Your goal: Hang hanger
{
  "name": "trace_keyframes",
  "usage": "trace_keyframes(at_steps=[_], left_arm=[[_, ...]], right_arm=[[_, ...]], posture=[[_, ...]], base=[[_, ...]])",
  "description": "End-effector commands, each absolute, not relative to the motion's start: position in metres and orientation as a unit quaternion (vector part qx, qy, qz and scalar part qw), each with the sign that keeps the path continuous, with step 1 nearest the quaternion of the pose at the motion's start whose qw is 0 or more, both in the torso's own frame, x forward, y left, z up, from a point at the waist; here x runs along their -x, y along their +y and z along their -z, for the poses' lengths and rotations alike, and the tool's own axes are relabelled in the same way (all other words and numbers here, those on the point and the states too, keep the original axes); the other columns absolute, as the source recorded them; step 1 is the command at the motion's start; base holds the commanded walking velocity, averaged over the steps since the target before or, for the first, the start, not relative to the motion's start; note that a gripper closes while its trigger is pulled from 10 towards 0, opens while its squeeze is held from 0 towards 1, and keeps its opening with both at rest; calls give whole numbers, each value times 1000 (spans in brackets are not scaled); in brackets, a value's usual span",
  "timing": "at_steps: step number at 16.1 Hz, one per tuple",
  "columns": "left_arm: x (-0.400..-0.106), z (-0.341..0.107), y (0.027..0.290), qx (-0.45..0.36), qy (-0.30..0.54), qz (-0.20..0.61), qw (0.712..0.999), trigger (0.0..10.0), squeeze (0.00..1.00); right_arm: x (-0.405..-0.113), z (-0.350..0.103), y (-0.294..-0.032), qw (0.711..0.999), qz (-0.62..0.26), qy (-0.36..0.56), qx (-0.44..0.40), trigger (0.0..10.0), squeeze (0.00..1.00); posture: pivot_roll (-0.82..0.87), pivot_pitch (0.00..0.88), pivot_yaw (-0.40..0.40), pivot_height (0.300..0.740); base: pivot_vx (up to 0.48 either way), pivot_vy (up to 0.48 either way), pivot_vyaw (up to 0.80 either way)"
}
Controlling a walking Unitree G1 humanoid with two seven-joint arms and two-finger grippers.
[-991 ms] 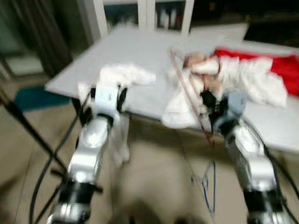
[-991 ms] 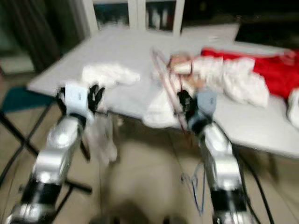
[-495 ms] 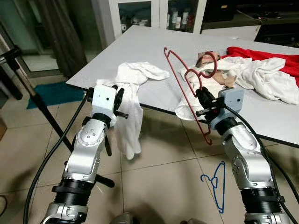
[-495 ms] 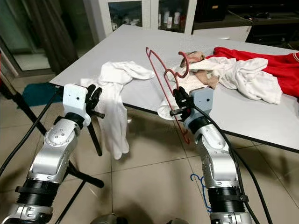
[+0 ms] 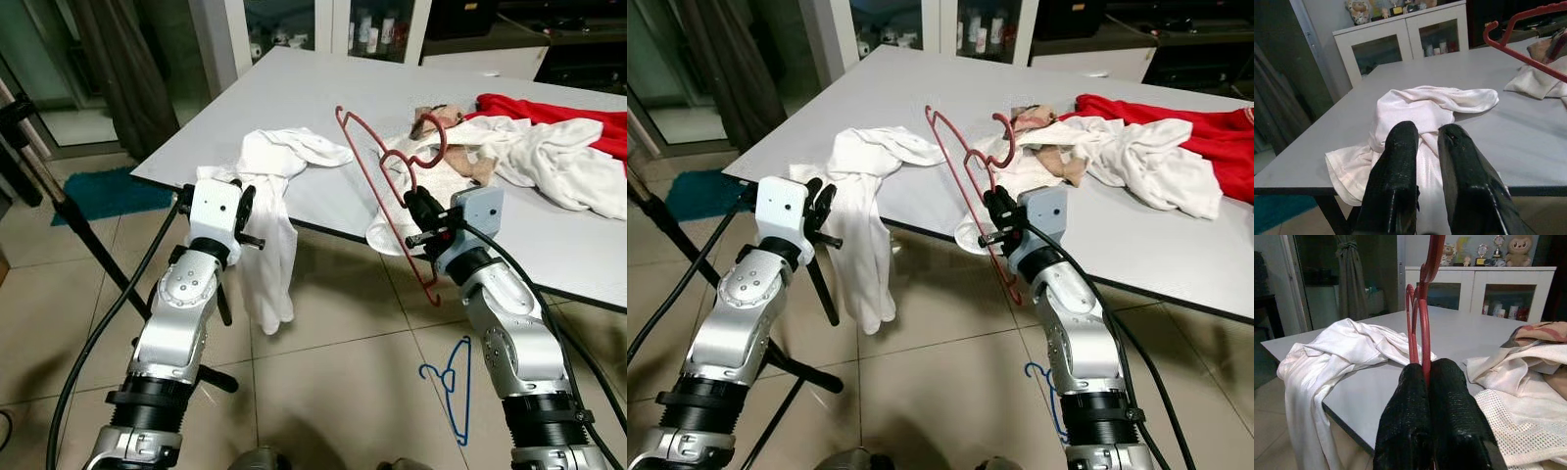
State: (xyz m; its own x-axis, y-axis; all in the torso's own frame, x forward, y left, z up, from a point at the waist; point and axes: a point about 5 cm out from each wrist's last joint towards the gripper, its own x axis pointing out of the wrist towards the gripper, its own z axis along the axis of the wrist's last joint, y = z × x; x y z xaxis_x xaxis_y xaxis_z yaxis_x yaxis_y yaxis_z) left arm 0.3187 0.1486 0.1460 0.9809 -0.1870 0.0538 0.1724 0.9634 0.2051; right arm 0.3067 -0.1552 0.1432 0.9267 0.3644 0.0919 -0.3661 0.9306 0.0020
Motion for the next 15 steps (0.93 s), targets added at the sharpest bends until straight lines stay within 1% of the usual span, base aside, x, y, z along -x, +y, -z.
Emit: trace_keyframes(at_steps=[1, 7, 15], left_arm=[[-318, -143, 152, -104, -27, 86, 990, 10000, 0], [-319, -144, 149, -103, -28, 94, 990, 10000, 0], [-319, -143, 145, -104, -29, 101, 989, 10000, 0]], right_arm=[[-310, -149, -152, 980, -192, -56, -6, 10000, 0], [-310, -150, -155, 981, -187, -58, -6, 10000, 0], [-310, -150, -155, 981, -185, -59, -6, 10000, 0]], posture=[[-1, 0, 43, 740], [-9, 0, 47, 740], [-11, 0, 48, 740]], base=[[277, 0, 0], [352, 0, 0], [447, 0, 0]])
